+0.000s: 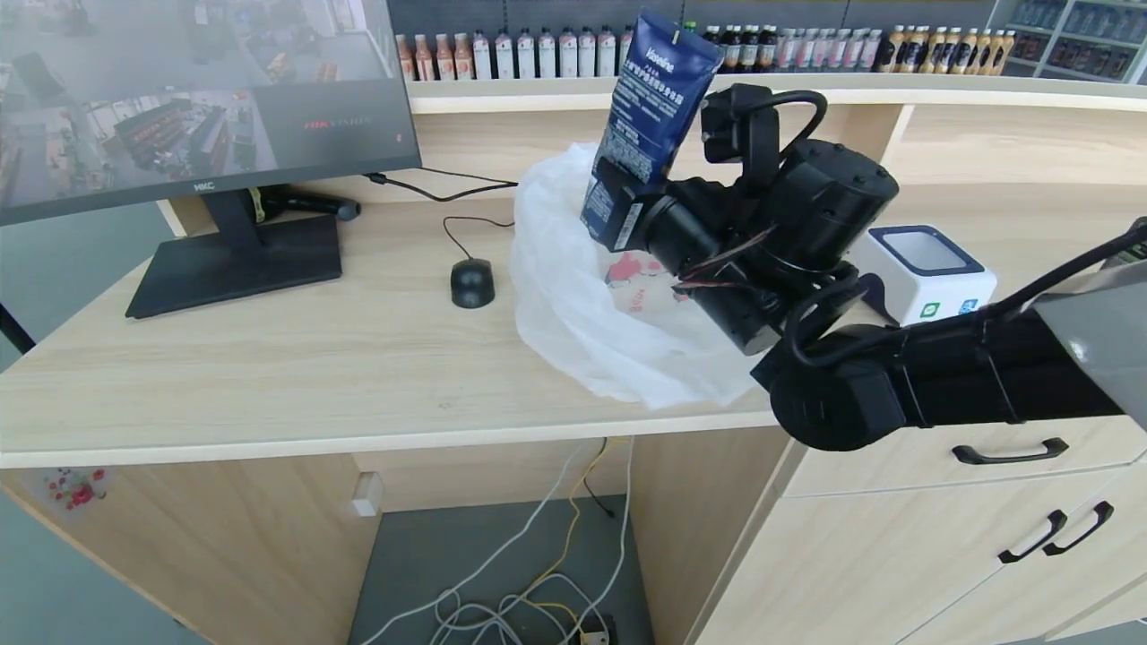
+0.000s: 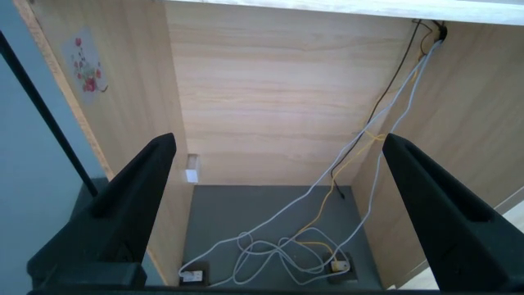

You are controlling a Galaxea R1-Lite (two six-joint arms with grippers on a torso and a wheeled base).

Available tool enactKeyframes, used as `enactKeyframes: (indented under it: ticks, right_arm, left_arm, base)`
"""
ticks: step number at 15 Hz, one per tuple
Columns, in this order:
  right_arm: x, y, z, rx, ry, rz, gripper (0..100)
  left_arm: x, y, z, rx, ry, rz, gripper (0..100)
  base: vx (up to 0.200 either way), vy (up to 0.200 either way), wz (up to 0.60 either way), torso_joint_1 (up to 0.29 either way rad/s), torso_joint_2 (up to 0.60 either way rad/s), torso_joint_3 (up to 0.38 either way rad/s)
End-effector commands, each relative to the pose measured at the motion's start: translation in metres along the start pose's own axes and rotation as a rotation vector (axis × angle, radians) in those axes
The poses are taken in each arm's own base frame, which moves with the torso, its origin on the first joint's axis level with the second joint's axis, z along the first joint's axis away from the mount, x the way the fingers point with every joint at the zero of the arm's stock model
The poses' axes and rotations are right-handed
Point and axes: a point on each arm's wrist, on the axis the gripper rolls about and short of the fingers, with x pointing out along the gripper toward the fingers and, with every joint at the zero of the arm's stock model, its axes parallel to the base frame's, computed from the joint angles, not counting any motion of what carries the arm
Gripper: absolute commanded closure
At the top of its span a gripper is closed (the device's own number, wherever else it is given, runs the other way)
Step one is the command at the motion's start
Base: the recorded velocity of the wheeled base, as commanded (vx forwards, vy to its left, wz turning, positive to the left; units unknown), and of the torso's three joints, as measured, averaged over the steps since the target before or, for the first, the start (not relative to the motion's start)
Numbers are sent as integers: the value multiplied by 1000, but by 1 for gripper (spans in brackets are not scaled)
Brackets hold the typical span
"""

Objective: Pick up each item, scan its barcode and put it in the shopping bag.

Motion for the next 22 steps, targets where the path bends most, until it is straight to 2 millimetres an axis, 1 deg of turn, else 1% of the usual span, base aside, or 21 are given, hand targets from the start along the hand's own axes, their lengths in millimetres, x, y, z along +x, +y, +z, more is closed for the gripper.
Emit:
enactKeyframes:
  ticks: [1, 3, 5, 8, 16, 22]
  right_arm:
    - [8, 1, -6, -3, 28, 1, 100]
    - [9, -1, -8, -9, 70, -5, 100]
    - [11, -3, -16, -20, 135, -11, 100]
    - [13, -3, -22, -28, 149, -14, 100]
    - [14, -4, -21, -112, 163, -11, 100]
    - [14, -5, -37, -123, 199, -40, 100]
  left_arm:
    - [0, 0, 0, 0, 0, -1, 0]
    - [0, 0, 0, 0, 0, -1, 0]
    - [0, 0, 0, 0, 0, -1, 0]
    - [0, 0, 0, 0, -2, 1, 0]
    - [0, 0, 0, 4, 0, -1, 0]
    - [0, 0, 0, 4, 0, -1, 0]
  base:
    - [0, 0, 0, 0, 0, 0]
    - [0, 0, 0, 0, 0, 0]
    - [0, 0, 0, 0, 0, 0]
    - [0, 0, 0, 0, 0, 0]
    - [0, 0, 0, 0, 0, 0]
    - [0, 0, 0, 0, 0, 0]
